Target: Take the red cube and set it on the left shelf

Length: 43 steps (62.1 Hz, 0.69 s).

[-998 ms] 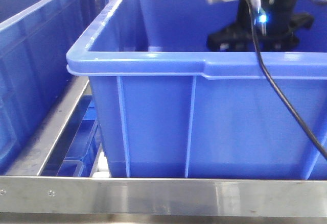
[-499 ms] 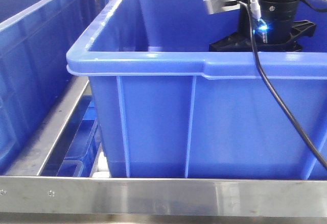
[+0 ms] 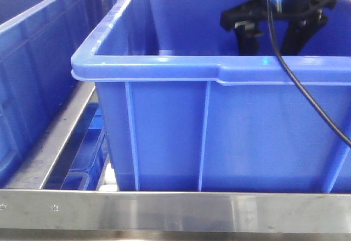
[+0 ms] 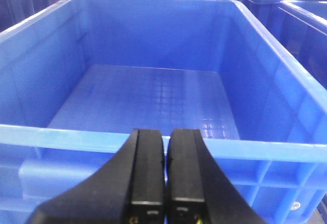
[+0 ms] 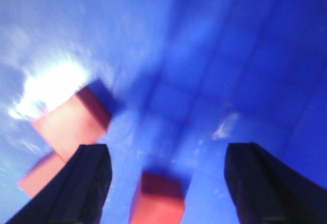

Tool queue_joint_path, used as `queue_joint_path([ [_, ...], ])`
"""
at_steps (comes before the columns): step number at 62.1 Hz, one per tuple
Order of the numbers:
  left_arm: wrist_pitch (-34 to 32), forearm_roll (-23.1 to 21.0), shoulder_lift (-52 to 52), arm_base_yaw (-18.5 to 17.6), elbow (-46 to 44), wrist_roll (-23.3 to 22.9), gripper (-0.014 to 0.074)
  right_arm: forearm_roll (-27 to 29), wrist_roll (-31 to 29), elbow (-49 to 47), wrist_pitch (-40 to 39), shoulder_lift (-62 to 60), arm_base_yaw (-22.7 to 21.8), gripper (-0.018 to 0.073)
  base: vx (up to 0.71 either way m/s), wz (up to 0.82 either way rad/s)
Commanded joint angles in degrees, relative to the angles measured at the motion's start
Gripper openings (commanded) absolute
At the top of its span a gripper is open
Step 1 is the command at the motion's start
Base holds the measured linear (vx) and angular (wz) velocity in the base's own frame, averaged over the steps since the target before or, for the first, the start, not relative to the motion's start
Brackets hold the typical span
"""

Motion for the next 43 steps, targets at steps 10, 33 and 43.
queue_joint_path([
  [10, -5.5, -0.4, -0.9, -0.4, 1.4, -0.4, 0.0102, -1.3, -0.6, -2.2, -4.8, -10.5, -0.3, 0.0388, 0.0, 0.0],
  [33, -5.5, -0.4, -0.9, -0.4, 1.4, -0.4, 0.0102, -1.3, -0.9, 14.0, -17.3, -29.5, -0.3, 0.0052, 0.0, 0.0],
  [43, -5.5, -0.4, -0.9, -0.4, 1.4, -0.4, 0.0102, -1.3, -0.9, 25.9, -24.0, -40.5, -0.3, 0.0052, 0.0, 0.0],
])
